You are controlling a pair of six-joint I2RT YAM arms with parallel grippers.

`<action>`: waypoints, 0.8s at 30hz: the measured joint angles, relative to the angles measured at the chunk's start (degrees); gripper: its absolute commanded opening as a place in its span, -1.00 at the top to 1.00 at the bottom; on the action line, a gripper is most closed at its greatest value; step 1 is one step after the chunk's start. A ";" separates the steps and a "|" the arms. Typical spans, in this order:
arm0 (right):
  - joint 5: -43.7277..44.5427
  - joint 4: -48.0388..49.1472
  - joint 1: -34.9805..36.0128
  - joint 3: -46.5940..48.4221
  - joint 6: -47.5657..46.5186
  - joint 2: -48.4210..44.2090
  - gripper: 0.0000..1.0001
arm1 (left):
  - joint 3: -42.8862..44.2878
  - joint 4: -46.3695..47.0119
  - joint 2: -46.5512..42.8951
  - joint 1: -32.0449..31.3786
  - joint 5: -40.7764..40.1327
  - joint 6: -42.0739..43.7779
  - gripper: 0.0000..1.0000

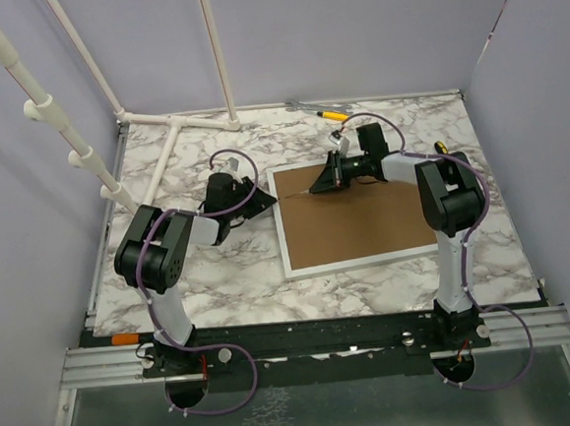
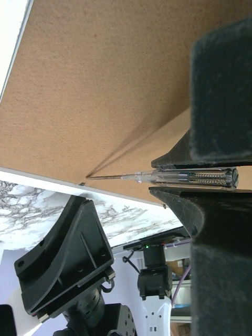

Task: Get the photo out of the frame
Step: Release the photo frame item from the photo frame.

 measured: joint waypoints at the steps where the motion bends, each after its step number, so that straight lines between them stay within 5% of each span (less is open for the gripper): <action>1: -0.04 -0.17 0.04 0.02 -0.17 0.04 0.99 | 0.00 0.00 0.02 0.02 0.00 -0.02 0.50; 24: -1.14 -1.68 1.46 2.73 -0.33 2.10 0.99 | 0.70 -0.02 1.25 0.44 0.24 -0.39 0.61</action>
